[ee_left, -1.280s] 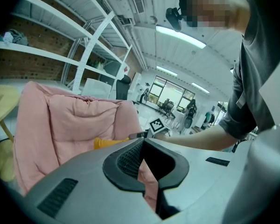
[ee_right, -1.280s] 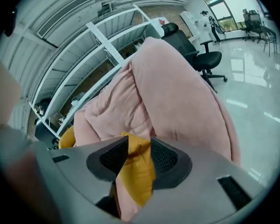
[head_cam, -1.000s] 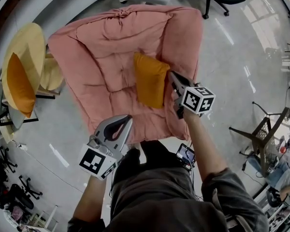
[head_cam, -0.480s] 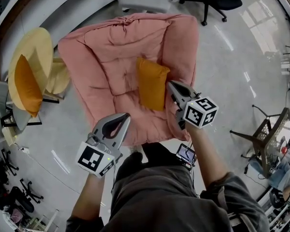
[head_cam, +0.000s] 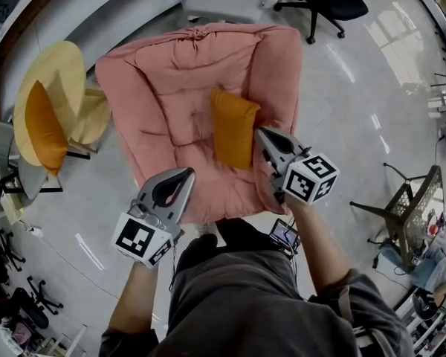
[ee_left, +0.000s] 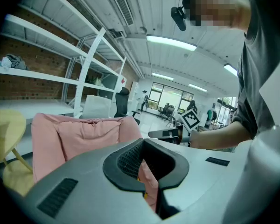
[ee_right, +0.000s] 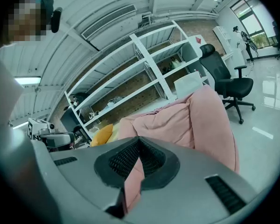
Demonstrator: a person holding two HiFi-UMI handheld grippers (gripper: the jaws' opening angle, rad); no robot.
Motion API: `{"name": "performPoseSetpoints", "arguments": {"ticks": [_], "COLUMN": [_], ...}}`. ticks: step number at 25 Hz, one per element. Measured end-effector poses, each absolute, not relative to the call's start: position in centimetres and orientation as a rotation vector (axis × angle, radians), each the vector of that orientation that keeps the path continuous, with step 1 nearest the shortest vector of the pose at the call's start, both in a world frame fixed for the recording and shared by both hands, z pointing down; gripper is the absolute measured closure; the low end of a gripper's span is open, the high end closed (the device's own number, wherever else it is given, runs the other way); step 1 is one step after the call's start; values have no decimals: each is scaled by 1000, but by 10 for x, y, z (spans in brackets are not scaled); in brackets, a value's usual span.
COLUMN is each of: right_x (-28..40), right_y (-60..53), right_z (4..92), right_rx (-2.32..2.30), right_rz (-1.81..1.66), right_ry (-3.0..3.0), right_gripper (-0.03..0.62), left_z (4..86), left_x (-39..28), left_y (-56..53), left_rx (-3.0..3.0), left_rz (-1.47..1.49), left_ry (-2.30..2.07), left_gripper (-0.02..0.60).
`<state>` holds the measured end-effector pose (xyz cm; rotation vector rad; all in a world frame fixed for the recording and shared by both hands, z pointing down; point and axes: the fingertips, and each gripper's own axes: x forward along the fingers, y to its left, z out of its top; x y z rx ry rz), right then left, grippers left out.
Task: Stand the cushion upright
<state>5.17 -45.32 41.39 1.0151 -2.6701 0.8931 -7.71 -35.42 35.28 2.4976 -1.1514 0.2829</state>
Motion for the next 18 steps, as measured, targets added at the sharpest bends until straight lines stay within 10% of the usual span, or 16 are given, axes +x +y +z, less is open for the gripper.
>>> {"name": "performPoseSetpoints", "arguments": {"ticks": [18], "right_x": [45], "right_y": [-430], "right_z": [386], "right_rx": [981], "right_rz": [836], "right_ry": [-2709], "right_gripper": [579], "left_z": [342], "left_x": [-65], "left_y": [-342], "left_rx": [2528], "left_rz": [236], "left_ry": [-1142], "left_gripper": [571]}}
